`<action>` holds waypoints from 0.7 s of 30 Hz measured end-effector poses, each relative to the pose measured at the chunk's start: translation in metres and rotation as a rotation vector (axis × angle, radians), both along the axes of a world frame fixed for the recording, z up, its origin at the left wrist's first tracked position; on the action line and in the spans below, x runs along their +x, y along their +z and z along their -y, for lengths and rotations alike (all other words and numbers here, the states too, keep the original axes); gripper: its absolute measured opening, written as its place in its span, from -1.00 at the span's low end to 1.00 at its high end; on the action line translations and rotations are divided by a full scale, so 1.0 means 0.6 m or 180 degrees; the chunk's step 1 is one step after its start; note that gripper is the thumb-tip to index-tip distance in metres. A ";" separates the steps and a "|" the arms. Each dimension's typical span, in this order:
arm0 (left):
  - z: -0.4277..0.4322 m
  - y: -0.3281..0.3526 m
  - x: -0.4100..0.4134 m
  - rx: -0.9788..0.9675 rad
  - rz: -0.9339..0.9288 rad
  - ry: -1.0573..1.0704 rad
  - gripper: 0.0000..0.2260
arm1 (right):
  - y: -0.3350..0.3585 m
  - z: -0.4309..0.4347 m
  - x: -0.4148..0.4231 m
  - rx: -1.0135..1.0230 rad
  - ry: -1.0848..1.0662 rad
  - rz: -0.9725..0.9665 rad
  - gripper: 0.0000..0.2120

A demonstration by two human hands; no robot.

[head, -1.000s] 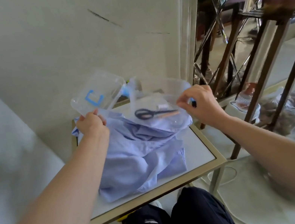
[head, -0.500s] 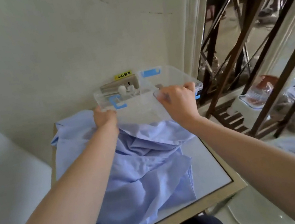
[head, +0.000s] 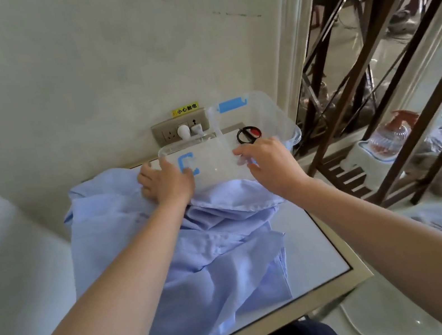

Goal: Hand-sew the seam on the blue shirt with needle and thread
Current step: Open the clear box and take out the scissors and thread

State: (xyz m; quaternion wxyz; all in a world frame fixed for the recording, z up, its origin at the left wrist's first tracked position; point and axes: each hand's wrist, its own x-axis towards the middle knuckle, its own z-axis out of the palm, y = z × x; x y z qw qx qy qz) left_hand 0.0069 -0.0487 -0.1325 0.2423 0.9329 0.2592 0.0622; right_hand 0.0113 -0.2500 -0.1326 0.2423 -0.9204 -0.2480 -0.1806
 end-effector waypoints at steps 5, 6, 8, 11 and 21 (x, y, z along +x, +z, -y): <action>0.048 0.038 -0.003 -0.2288 0.0584 -0.0800 -0.69 | -0.019 0.015 -0.021 0.0114 0.0186 0.0540 -0.57; 0.060 0.044 -0.004 -0.2622 0.0410 -0.0816 -0.69 | -0.019 0.018 -0.026 0.0101 0.0238 0.0513 -0.58; 0.080 0.046 -0.003 -0.2813 0.0298 -0.0802 -0.85 | -0.009 0.025 -0.037 0.0006 0.0430 0.0192 -0.58; 0.089 0.042 -0.003 -0.2565 0.0535 -0.0874 -0.83 | 0.034 0.044 -0.055 -0.0175 0.0644 -0.0842 -0.59; 0.097 0.047 -0.032 -0.2011 0.0970 -0.1291 -0.76 | 0.055 0.035 -0.013 -0.0951 -0.0598 -0.1530 -0.54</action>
